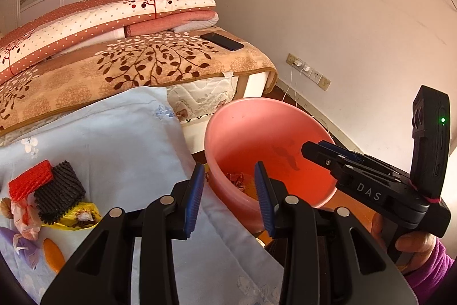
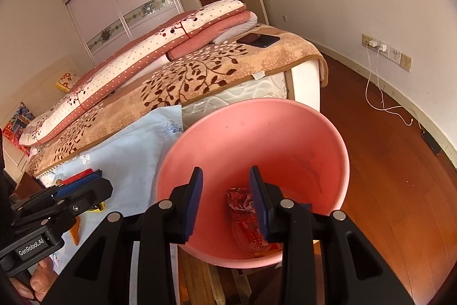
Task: Collect trash
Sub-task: 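Open both tools to drop the wrapper and peel into the bucket, then grasp the purple cloth bag with the left tool while the right tool grasps an orange peel piece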
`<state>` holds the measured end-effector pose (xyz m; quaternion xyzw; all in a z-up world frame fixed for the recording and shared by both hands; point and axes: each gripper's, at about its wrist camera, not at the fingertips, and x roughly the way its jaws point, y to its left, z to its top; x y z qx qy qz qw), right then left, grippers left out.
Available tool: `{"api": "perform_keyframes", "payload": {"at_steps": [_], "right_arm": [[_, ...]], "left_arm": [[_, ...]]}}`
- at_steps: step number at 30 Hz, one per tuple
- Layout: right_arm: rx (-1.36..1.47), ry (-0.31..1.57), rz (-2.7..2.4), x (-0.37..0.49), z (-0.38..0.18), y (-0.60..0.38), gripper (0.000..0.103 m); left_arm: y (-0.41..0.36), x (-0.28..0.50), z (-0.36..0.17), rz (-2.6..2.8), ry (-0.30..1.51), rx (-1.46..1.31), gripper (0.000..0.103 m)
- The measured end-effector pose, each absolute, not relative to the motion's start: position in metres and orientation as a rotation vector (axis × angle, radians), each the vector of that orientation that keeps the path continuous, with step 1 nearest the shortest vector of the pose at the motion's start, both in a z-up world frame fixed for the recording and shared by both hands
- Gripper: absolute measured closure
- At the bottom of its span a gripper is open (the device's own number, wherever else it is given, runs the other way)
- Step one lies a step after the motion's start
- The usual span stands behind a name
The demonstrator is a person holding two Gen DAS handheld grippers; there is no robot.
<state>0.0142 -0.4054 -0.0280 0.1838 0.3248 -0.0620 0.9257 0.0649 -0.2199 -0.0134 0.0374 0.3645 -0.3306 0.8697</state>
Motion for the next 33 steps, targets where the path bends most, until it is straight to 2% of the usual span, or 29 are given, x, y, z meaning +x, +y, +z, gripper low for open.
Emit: {"api": "perform_keyframes", "payload": {"at_steps": [3, 13, 33], "right_arm": [[0.361, 0.651, -0.102, 0.014, -0.024, -0.392, 0.06], [0.275, 0.674, 0.012, 0.022, -0.018, -0.334, 0.06], [0.121, 0.75, 0.224, 0.037, -0.032, -0.234, 0.06]], "left_arm": [[-0.206, 0.061, -0.012, -0.656, 0.743, 0.086, 0.067], [-0.145, 0.051, -0.011, -0.521, 0.699, 0.093, 0.067], [-0.007, 0.046, -0.029, -0.203, 0.737, -0.055, 0.067]]}}
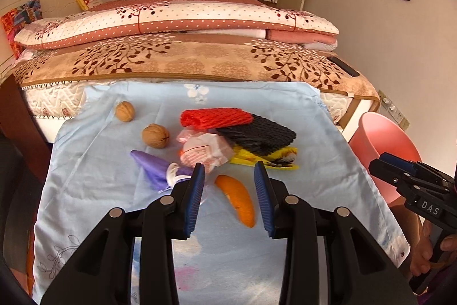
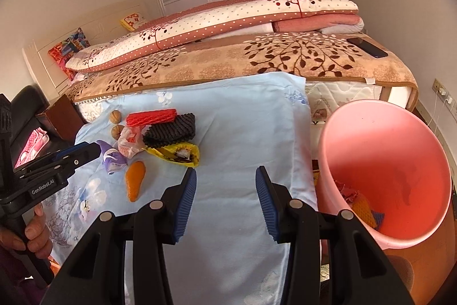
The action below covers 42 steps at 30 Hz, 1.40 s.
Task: Collect trash
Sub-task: 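Grasp the purple cloth bag with the left tool while the right tool grasps an orange peel piece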
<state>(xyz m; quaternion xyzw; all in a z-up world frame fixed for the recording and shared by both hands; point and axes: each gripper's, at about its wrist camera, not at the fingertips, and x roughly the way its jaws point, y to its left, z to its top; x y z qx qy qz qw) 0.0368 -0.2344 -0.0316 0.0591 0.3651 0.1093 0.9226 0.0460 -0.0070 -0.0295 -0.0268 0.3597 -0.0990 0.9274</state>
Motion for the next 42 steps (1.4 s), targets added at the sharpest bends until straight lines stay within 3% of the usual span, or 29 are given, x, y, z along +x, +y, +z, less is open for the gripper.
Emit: {"api": "perform_keyframes", "payload": {"at_steps": [26, 32, 36, 42], "right_arm": [[0.016, 0.964, 0.486, 0.096, -0.081, -0.099, 0.061], [-0.021, 1.0, 0.48, 0.1, -0.091, -0.092, 0.08], [-0.014, 0.994, 0.476, 0.098, -0.089, -0.097, 0.086], [-0.037, 0.938, 0.463, 0.085, -0.076, -0.108, 0.086]], "left_arm": [[0.07, 0.051, -0.053, -0.089, 0.808, -0.238, 0.067], [0.068, 0.056, -0.055, -0.121, 0.837, -0.27, 0.067], [0.061, 0.06, -0.056, -0.145, 0.86, -0.287, 0.067], [0.049, 0.071, -0.064, -0.155, 0.929, -0.331, 0.067]]}}
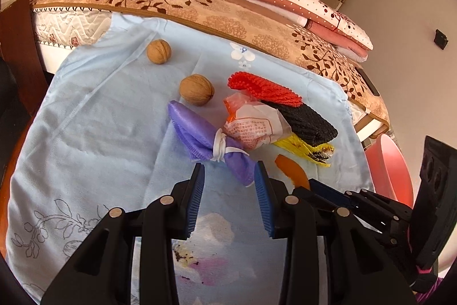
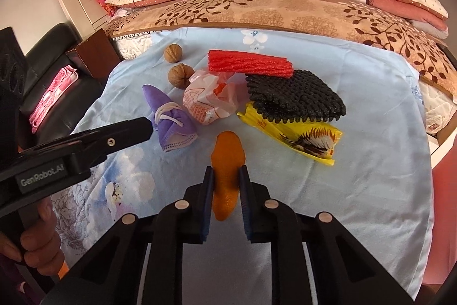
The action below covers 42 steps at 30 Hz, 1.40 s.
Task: Collect trash
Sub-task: 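Grasp the purple cloth bag with the left tool while the right tool grasps an orange peel piece, then carry the purple bag and orange peel over the pink bucket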
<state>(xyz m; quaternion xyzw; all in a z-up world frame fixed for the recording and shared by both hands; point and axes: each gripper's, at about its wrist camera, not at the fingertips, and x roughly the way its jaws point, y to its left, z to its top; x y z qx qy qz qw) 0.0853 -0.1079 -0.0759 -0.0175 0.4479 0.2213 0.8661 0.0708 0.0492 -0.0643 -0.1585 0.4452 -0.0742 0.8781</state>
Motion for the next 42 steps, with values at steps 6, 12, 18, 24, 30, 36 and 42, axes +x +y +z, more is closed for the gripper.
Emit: {"api": "perform_keyframes", "payload": {"at_steps": [6, 12, 18, 24, 30, 36, 42], "right_arm": [[-0.047, 0.906, 0.442, 0.075, -0.069, -0.123, 0.086], [-0.014, 0.897, 0.431, 0.072, -0.066, -0.139, 0.086], [0.016, 0.891, 0.429, 0.069, -0.063, -0.149, 0.086], [0.038, 0.884, 0.438, 0.066, -0.062, -0.155, 0.086], [0.067, 0.855, 0.432, 0.061, -0.055, -0.165, 0.086], [0.107, 0.828, 0.4, 0.056, -0.047, -0.182, 0.086], [0.143, 0.797, 0.348, 0.047, -0.039, -0.207, 0.086]], "left_arm": [[0.041, 0.084, -0.073, -0.13, 0.978, -0.388, 0.067], [0.036, 0.091, -0.078, -0.095, 0.987, -0.395, 0.067], [0.035, 0.087, -0.076, -0.083, 0.959, -0.373, 0.076], [0.027, 0.075, -0.067, -0.09, 0.907, -0.306, 0.082], [0.016, 0.062, -0.046, -0.127, 0.84, -0.242, 0.082], [-0.01, 0.053, -0.026, -0.201, 0.78, -0.166, 0.082], [-0.042, 0.047, -0.016, -0.281, 0.747, -0.092, 0.082]]}}
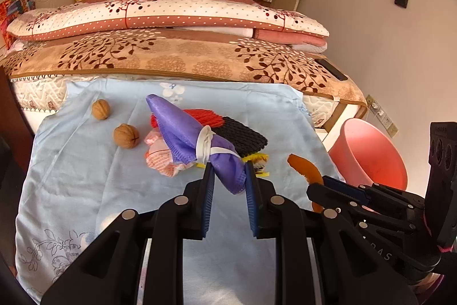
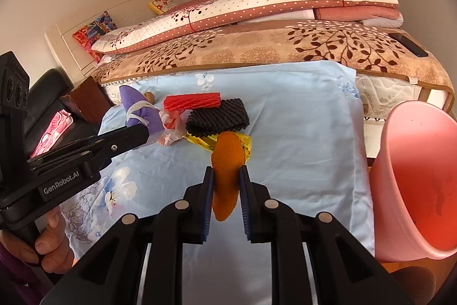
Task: Collect trash
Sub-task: 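Carry the purple bag and orange peel over the pink bucket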
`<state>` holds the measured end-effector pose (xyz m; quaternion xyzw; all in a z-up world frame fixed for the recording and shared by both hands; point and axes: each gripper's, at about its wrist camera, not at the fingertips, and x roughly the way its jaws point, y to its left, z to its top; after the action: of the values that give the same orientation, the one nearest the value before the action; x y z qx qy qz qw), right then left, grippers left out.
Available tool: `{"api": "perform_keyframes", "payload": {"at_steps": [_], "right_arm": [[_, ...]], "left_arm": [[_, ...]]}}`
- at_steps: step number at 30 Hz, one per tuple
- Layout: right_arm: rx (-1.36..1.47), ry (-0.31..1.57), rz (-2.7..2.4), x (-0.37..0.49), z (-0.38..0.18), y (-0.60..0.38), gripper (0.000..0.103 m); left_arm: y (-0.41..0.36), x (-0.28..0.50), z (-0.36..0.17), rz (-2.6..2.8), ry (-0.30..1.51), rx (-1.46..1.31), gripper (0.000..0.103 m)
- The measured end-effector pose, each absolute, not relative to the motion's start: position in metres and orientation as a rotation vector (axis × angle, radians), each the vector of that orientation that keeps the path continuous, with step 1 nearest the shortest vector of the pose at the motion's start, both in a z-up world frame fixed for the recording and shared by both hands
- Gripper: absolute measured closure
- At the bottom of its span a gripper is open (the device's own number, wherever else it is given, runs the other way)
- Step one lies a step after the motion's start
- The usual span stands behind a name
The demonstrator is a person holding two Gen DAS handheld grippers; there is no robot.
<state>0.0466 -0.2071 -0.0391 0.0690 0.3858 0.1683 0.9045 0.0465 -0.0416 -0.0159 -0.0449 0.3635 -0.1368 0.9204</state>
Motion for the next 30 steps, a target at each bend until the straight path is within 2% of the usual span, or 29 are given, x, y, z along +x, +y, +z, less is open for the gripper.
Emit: {"api": "perform_keyframes", "payload": {"at_steps": [14, 30], "right_arm": [[0.253, 0.707, 0.119, 0.024, -0.024, -0.301, 0.086], [0.366, 0.695, -0.103, -0.004, -0.044, -0.402, 0.086]], "left_arm": [[-0.13, 0.044, 0.002, -0.485, 0.701, 0.022, 0.082], [-0.238, 0.03, -0.003, -0.711, 0.693, 0.134, 0.082]]}}
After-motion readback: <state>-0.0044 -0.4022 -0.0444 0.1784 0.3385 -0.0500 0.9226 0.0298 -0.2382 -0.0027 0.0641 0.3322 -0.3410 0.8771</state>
